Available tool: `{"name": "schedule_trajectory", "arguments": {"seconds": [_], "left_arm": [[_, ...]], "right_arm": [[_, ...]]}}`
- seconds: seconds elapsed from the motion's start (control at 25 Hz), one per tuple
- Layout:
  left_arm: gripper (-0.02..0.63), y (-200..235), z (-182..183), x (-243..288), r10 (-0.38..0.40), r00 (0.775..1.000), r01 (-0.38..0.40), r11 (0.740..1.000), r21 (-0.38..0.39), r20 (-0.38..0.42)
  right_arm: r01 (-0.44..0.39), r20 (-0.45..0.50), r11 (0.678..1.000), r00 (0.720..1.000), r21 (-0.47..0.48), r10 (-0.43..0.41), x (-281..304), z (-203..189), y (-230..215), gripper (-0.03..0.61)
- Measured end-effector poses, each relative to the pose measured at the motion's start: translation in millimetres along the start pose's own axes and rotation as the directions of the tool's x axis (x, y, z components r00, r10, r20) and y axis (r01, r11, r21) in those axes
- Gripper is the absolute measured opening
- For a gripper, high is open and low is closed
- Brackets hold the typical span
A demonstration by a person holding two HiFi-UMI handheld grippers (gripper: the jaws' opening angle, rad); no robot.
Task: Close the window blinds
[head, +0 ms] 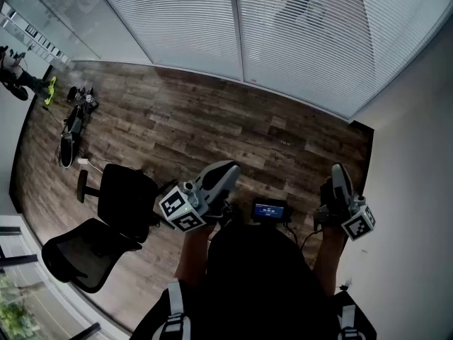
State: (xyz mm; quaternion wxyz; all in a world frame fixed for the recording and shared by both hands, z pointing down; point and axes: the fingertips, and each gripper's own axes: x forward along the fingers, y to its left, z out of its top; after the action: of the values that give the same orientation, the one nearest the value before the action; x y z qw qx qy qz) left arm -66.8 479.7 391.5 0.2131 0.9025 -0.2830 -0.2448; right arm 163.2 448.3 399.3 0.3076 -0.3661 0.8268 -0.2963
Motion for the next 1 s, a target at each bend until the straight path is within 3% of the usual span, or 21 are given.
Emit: {"name": "schedule_trajectory", "arguments": {"seconds": [0.52, 1.0], "left_arm": [[0.006, 10, 6, -6, -0.022, 1.0, 0.022, 1.0, -0.013, -0.004], [0.006, 30, 19, -23, -0.025, 1.0, 0.026, 0.999, -0.039, 0.017]], "right_arm": [[0.019, -0.01, 1.0, 1.0, -0.013, -0.019, 11, -10, 7, 0.008], [0.087, -0.018, 0.996, 0.996, -0.031, -0.088, 25, -26, 8, 0.008]]}}
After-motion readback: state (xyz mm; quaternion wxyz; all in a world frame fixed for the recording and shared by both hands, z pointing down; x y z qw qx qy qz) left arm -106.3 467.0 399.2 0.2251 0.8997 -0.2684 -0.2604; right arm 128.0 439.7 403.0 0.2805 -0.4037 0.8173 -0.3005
